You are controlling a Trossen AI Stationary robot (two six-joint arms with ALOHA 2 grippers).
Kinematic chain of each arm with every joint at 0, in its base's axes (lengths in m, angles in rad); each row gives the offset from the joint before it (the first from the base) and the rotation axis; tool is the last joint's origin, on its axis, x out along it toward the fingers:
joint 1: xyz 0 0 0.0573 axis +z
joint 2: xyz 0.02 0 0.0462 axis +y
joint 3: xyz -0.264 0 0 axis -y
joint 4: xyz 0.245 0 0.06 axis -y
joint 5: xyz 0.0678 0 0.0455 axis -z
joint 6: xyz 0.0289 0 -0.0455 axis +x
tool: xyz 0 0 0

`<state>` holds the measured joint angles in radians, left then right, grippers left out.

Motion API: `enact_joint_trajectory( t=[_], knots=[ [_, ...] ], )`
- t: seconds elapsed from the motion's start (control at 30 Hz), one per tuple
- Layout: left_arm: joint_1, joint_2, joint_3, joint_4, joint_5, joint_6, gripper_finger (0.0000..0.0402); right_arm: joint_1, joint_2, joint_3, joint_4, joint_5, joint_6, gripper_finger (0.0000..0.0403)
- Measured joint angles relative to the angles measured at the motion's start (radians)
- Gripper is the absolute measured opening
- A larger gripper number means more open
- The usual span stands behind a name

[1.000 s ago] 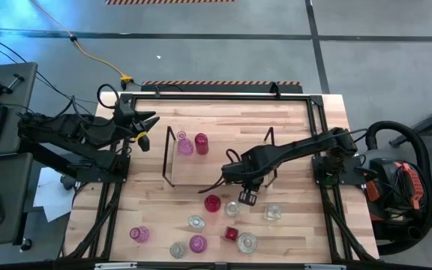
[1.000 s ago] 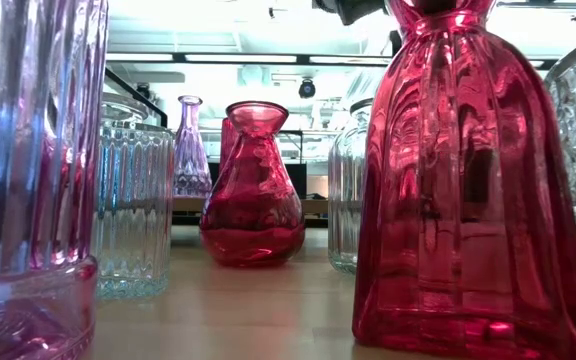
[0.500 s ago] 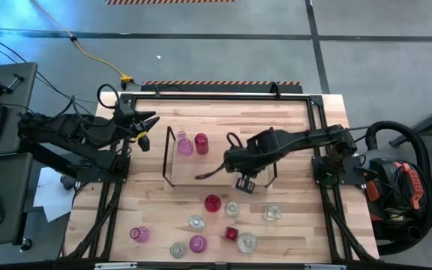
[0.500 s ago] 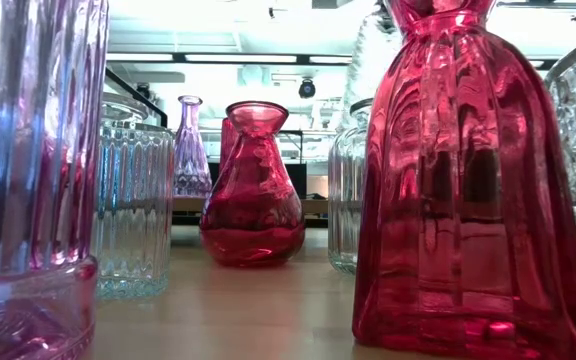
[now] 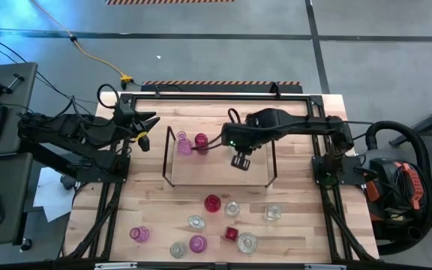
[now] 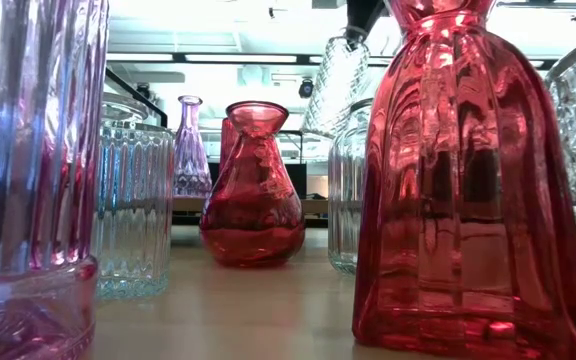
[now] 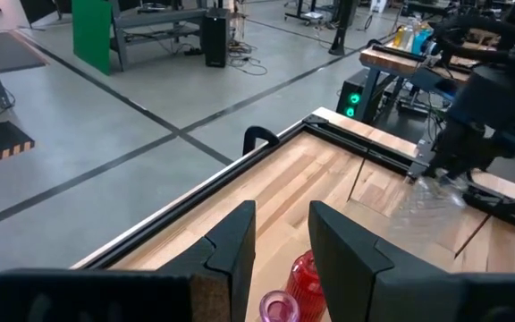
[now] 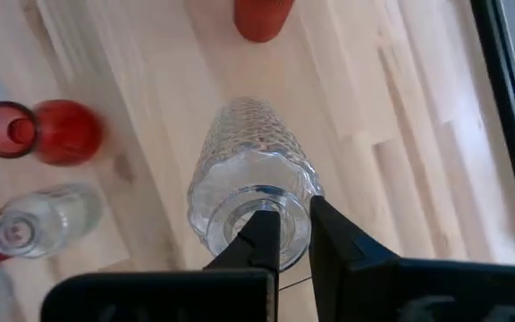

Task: Sort vases onto shelf
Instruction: Put the transparent vase on the shelf

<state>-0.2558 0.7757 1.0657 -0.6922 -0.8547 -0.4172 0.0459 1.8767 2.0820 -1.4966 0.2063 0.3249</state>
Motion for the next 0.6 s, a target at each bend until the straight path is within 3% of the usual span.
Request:
enact_joint_trajectory(
  t=[0.6],
  knots=[
    [0.0,0.0,0.0,0.0,0.0,-0.043,0.0097,-0.17,0.047,-0.002,0.066,-0.067,-0.434,0.0007]
  ],
)
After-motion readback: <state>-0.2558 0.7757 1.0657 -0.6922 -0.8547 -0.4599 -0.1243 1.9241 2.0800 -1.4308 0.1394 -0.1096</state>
